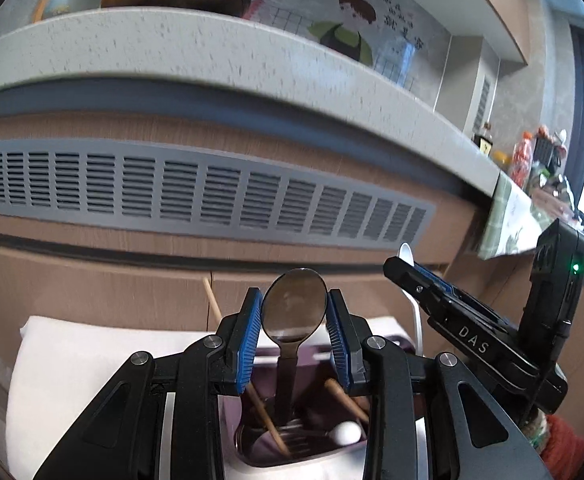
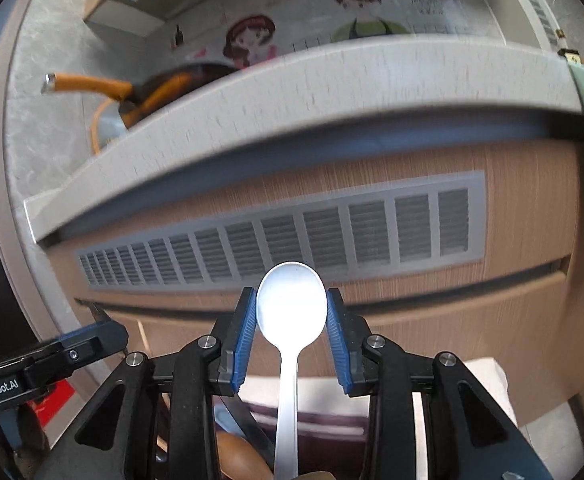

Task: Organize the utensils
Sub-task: 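Lower the white spoon into the maroon caddy with the right gripper while the left drops the dark spoon in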

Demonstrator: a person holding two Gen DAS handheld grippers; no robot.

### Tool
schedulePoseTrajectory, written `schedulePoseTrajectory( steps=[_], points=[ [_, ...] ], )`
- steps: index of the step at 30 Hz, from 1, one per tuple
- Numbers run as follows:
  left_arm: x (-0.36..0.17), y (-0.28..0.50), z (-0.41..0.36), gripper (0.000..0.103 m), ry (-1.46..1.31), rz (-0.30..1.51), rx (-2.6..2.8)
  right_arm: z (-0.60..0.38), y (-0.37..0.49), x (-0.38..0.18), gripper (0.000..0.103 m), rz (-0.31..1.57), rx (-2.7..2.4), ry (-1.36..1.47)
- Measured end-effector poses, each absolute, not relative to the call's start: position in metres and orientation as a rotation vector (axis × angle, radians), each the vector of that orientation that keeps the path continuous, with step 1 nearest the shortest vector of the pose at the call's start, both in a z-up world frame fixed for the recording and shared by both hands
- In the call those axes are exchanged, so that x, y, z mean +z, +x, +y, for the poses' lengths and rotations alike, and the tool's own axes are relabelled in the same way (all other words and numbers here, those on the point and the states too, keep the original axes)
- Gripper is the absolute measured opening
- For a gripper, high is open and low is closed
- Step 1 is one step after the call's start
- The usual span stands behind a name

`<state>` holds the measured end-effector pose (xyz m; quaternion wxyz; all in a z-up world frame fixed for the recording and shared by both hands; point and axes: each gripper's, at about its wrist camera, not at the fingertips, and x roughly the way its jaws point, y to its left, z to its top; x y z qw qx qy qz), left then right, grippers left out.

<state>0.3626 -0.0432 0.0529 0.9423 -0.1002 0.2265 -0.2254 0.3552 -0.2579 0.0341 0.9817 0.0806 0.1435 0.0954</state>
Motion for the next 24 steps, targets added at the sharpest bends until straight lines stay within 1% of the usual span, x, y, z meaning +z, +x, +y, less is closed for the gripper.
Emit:
schedulePoseTrajectory(
  steps=[5, 8, 10, 12, 14, 15, 17, 19, 24],
  points=[
    [0.037, 0.364, -0.045, 0.034, -0.251, 0.525, -0.472, -0.255, 0.345, 0.013, 0.032, 0.339, 0.175, 0.125],
    [0.032, 0.356, -0.041, 0.038, -0.259, 0.529, -0.461, -0.253, 0.335, 0.000, 0.032, 0.366, 0.171, 0.096],
    [0.032, 0.349, -0.037, 0.044, -0.260, 0.534, -0.454, -0.254, 0.327, -0.004, 0.032, 0.375, 0.159, 0.081],
    [0.038, 0.340, -0.034, 0.061, -0.260, 0.531, -0.439, -0.256, 0.328, -0.003, 0.034, 0.391, 0.199, 0.083],
    [0.045, 0.326, -0.031, 0.069, -0.251, 0.510, -0.420, -0.259, 0.334, -0.003, 0.034, 0.491, 0.246, 0.102],
    [0.049, 0.316, -0.028, 0.072, -0.242, 0.489, -0.407, -0.261, 0.332, -0.003, 0.034, 0.512, 0.249, 0.117],
    [0.055, 0.298, -0.024, 0.077, -0.216, 0.458, -0.369, -0.264, 0.317, 0.000, 0.036, 0.495, 0.240, 0.116],
    [0.057, 0.281, -0.021, 0.079, -0.194, 0.445, -0.319, -0.266, 0.299, 0.002, 0.038, 0.478, 0.219, 0.098],
    [0.046, 0.213, -0.018, 0.079, -0.127, 0.401, -0.173, -0.263, 0.225, 0.007, 0.038, 0.421, 0.201, 0.045]
  ],
)
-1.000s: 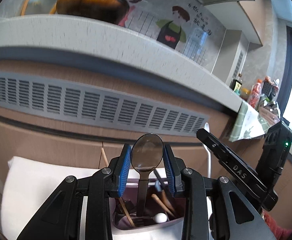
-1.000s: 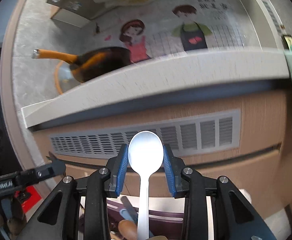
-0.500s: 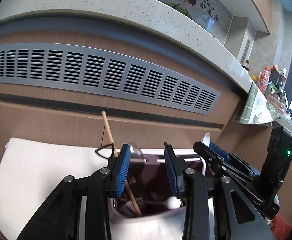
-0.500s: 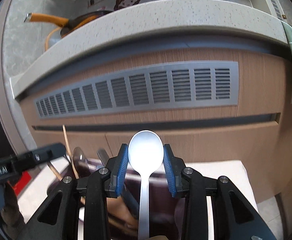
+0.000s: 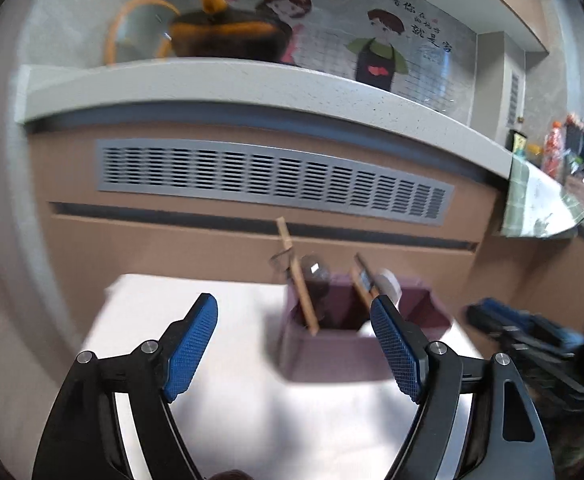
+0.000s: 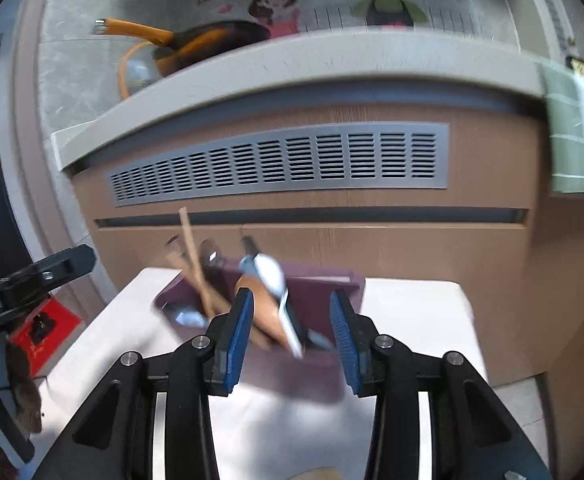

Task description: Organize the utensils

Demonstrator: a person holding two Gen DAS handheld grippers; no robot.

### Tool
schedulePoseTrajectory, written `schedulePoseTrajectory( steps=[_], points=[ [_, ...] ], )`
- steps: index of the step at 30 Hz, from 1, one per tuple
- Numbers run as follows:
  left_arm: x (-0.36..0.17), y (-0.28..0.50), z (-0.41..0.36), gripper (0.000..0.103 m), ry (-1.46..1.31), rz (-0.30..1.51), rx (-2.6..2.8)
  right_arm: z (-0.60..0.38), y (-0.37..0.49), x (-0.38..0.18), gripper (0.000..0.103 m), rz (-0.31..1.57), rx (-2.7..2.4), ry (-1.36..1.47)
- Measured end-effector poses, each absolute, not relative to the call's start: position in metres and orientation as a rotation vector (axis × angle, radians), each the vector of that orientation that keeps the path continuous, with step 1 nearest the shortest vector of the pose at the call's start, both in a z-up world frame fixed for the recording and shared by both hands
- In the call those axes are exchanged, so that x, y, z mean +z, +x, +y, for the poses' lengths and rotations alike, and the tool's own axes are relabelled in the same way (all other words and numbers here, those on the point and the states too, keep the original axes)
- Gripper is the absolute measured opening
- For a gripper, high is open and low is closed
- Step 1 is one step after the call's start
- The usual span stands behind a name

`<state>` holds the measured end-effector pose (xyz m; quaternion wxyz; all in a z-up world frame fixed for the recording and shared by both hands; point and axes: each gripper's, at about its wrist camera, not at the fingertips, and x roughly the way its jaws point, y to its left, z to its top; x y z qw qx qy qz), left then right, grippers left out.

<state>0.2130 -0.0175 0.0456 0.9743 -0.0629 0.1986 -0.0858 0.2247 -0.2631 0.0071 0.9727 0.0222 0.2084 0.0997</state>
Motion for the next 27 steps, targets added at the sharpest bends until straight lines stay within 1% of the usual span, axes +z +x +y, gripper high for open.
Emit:
schedulePoseTrajectory(
  steps=[3, 6, 11, 14, 17, 27],
  points=[
    [0.031, 0.170, -0.022, 0.079, -0.065, 0.391, -0.121, -0.263, 0.174, 0.005, 0.039, 0.402, 0.207, 0.045],
    [0.014, 0.133, -0.021, 0.079, -0.083, 0.404, -0.109, -0.254, 0.130, -0.005, 0.041, 0.405, 0.188, 0.032],
    [-0.005, 0.094, -0.025, 0.079, -0.084, 0.425, -0.065, -0.243, 0.086, -0.023, 0.041, 0.421, 0.141, 0.047],
    [-0.014, 0.084, -0.030, 0.079, -0.065, 0.445, -0.073, -0.245, 0.078, -0.035, 0.041, 0.445, 0.131, 0.093],
    [-0.018, 0.081, -0.032, 0.079, -0.050, 0.460, -0.072, -0.243, 0.074, -0.042, 0.041, 0.452, 0.097, 0.043],
    [-0.021, 0.087, -0.036, 0.079, -0.040, 0.483, -0.073, -0.243, 0.070, -0.045, 0.041, 0.436, 0.066, -0.009]
  ],
)
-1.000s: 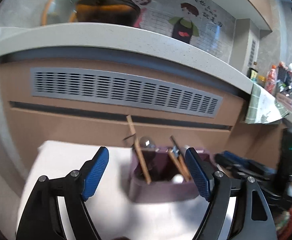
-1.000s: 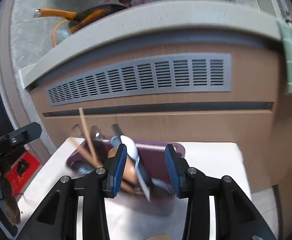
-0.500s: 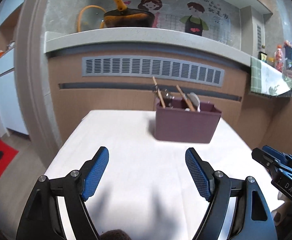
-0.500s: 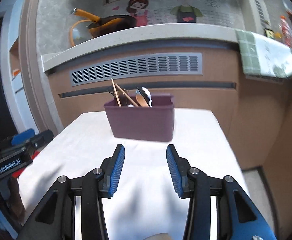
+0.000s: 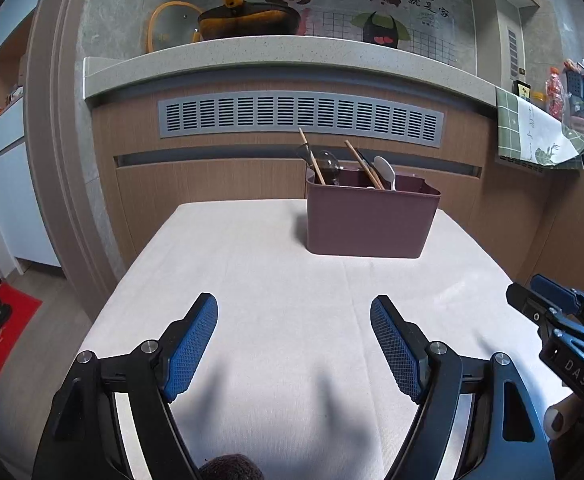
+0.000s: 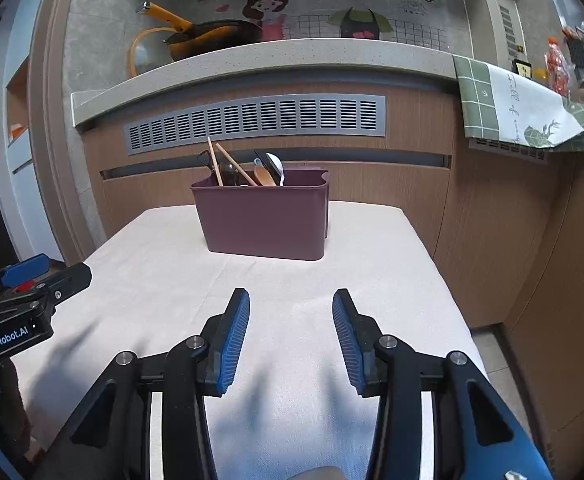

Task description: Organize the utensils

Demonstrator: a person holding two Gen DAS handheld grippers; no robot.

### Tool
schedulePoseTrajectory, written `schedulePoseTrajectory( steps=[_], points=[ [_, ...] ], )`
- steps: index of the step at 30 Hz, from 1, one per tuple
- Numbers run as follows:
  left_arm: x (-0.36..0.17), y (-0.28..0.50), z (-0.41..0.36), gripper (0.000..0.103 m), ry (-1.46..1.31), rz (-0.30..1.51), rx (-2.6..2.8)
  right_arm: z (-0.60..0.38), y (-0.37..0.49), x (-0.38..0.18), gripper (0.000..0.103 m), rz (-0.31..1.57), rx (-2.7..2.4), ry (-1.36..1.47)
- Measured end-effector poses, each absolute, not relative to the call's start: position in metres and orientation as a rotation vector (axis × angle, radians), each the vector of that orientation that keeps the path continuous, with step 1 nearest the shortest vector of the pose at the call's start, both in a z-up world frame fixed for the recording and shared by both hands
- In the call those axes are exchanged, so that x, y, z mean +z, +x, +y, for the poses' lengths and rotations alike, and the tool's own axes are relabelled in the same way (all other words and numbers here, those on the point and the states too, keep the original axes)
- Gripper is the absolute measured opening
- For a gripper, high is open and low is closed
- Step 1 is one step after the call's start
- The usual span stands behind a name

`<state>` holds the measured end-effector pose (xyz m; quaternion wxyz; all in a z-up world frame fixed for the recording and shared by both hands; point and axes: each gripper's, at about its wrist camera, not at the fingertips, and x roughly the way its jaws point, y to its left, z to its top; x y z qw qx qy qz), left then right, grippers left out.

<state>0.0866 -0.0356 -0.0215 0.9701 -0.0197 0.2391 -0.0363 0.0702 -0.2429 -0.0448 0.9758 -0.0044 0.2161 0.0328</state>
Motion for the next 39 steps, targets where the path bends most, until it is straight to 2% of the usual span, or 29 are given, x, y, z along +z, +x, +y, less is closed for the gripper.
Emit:
schedulePoseTrajectory(
  steps=[39],
  points=[
    [-0.0250, 0.0906, -0.0422, 0.079, -0.019, 0.509, -0.114, -0.2391, 0.0729, -0.0478, 0.041, 0.451, 0.076, -0.025]
  ],
)
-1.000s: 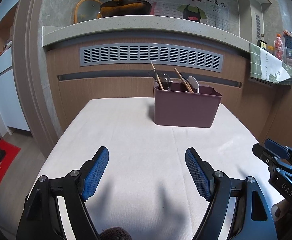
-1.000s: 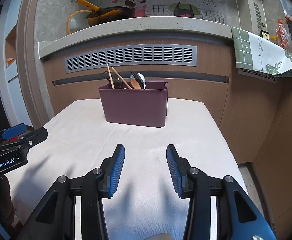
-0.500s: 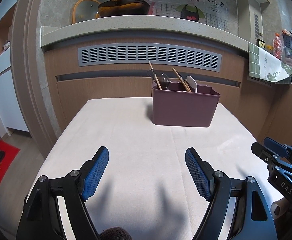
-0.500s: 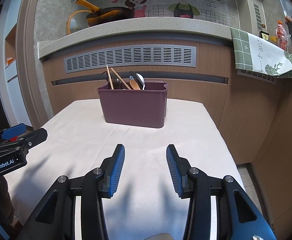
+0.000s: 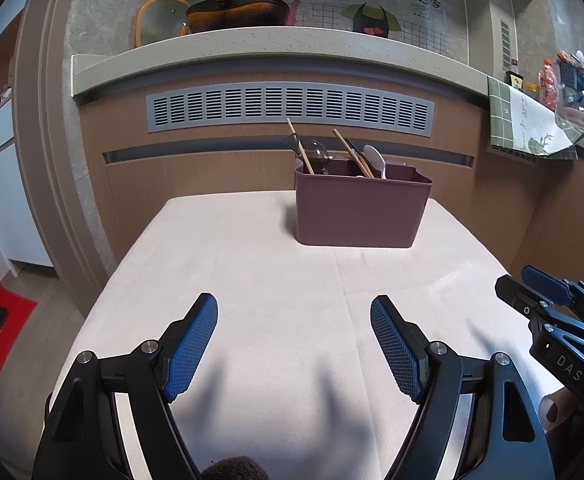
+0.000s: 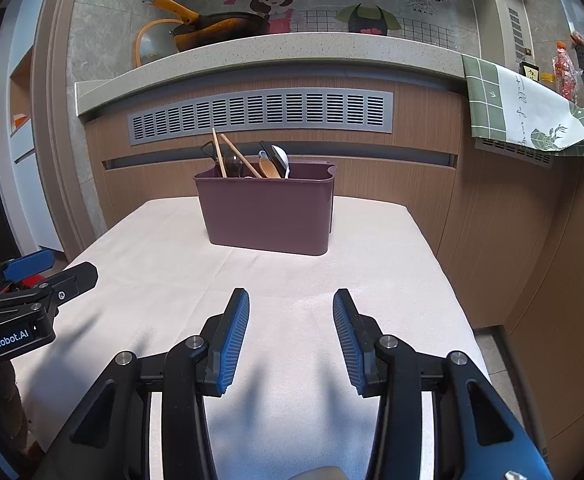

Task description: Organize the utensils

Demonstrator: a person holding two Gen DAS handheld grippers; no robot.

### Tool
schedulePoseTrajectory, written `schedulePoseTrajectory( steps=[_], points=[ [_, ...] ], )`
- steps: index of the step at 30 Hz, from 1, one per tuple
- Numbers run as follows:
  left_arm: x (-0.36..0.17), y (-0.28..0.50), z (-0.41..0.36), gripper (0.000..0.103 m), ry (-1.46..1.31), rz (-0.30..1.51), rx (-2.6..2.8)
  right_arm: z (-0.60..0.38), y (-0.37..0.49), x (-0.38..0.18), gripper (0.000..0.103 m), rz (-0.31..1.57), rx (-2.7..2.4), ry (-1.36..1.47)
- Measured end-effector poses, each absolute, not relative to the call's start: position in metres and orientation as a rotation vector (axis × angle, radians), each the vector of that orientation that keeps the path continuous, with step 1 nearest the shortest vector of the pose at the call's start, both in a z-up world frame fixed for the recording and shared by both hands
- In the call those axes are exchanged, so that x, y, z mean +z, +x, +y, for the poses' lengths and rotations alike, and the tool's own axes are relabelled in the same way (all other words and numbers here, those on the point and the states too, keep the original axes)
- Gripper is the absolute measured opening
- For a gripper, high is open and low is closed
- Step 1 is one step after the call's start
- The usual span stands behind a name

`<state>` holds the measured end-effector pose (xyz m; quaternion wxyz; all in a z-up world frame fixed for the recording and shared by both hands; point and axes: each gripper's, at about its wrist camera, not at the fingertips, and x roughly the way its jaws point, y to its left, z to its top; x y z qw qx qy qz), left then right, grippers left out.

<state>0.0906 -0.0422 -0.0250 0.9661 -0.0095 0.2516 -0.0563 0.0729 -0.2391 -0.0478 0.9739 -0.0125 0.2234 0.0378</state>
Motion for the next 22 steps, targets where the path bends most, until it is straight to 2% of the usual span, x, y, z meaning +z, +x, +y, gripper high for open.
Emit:
schedulePoseTrajectory(
  steps=[22],
  points=[
    [-0.0297, 0.0935, -0.0387, 0.079, -0.014, 0.515, -0.081, -0.2397, 0.0721, -0.0461, 0.042, 0.438, 0.069, -0.034]
  ],
)
